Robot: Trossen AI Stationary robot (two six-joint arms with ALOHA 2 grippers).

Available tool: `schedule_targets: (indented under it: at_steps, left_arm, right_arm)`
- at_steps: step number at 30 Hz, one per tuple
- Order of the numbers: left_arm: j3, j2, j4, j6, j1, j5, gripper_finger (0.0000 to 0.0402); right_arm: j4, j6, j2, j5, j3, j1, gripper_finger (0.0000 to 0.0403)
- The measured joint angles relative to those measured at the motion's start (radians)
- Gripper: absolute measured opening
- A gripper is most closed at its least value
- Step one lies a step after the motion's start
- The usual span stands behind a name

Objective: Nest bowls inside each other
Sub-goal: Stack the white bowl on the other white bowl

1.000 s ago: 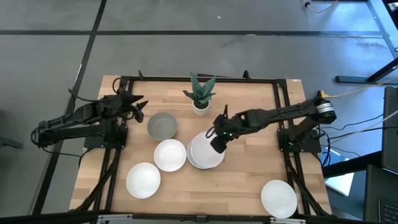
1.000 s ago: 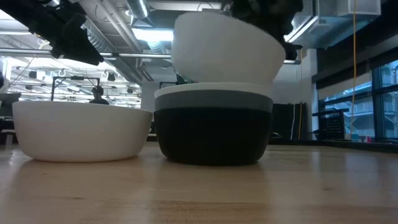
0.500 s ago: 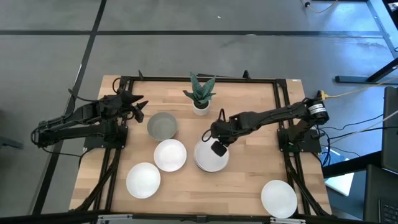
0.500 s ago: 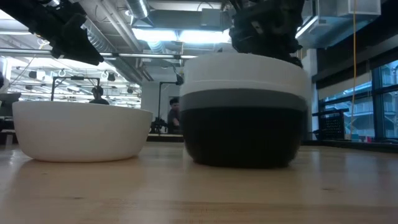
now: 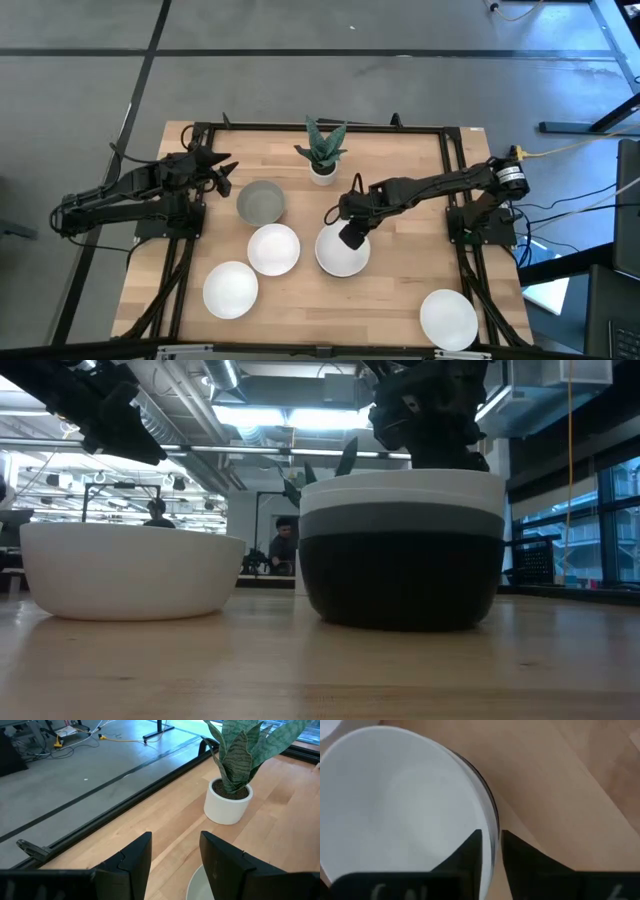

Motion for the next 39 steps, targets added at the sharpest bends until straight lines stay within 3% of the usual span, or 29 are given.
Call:
schedule_targets:
  at_steps: [5, 15, 24, 30, 39]
  left_arm:
    - [0.000, 0.000, 0.000, 0.000, 0.000, 0.000, 0.0161]
    - [0.000, 0.000, 0.000, 0.000, 0.000, 0.000, 0.0161]
    - [0.000, 0.000, 0.000, 0.001, 0.000, 0.000, 0.0161]
    - [0.000, 0.000, 0.000, 0.002, 0.000, 0.000, 0.0161]
    - [0.000, 0.000, 0.000, 0.001, 0.000, 0.000, 0.0161]
  right_arm:
    - [0.038, -0.030, -0.004, 0.019, 0.005, -0.002, 0.0115]
    - [-0.075, -0.133, -0.077, 0.215, 0.171, 0.009, 0.0149]
    - [-0.227, -0.056, -0.262, 0.369, 0.187, 0.185, 0.0150]
    - [-0.312, -0.057, -0.300, 0.355, 0.187, 0.328, 0.0146]
    - [-0.438, -0.036, -0.261, 0.188, 0.187, 0.492, 0.0131]
